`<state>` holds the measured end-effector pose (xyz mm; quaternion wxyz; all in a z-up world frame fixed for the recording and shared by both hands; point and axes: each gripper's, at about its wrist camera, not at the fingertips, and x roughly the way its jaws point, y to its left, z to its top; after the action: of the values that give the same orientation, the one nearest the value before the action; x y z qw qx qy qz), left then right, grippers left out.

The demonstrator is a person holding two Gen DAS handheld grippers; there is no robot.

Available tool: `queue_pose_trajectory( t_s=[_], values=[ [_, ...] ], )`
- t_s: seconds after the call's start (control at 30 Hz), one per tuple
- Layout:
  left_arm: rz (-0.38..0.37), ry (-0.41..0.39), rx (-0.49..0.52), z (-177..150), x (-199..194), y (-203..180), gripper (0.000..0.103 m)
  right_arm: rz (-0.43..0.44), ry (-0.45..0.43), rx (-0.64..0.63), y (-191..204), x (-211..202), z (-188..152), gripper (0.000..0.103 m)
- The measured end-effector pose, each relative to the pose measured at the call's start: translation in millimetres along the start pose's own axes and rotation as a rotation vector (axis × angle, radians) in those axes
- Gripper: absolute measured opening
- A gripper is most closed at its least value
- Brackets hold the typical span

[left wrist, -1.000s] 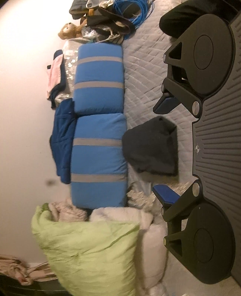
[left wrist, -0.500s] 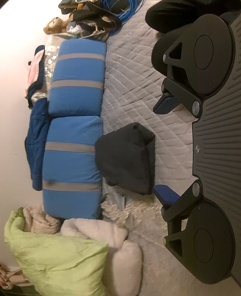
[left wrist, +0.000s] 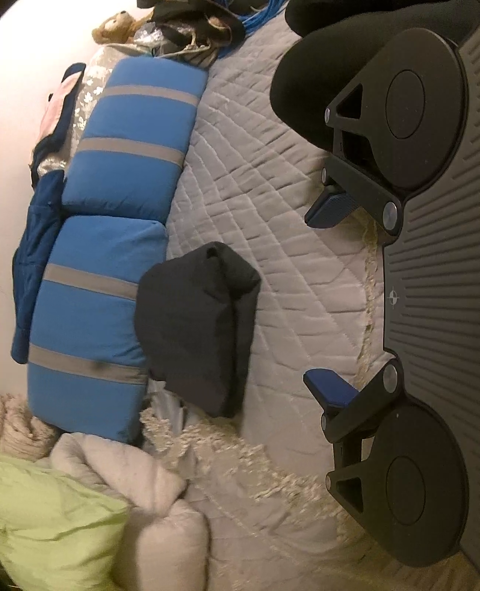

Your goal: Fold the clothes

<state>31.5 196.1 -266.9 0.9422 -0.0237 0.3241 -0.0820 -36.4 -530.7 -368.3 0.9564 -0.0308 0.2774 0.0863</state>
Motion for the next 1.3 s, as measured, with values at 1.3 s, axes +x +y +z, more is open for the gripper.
queue_pose_trajectory(
  t_s=[1.3],
  values=[
    [0.082, -0.001, 0.055, -25, 117, -9, 0.103, -0.056, 0.101, -0.049, 37, 108, -38, 0.103]
  ],
)
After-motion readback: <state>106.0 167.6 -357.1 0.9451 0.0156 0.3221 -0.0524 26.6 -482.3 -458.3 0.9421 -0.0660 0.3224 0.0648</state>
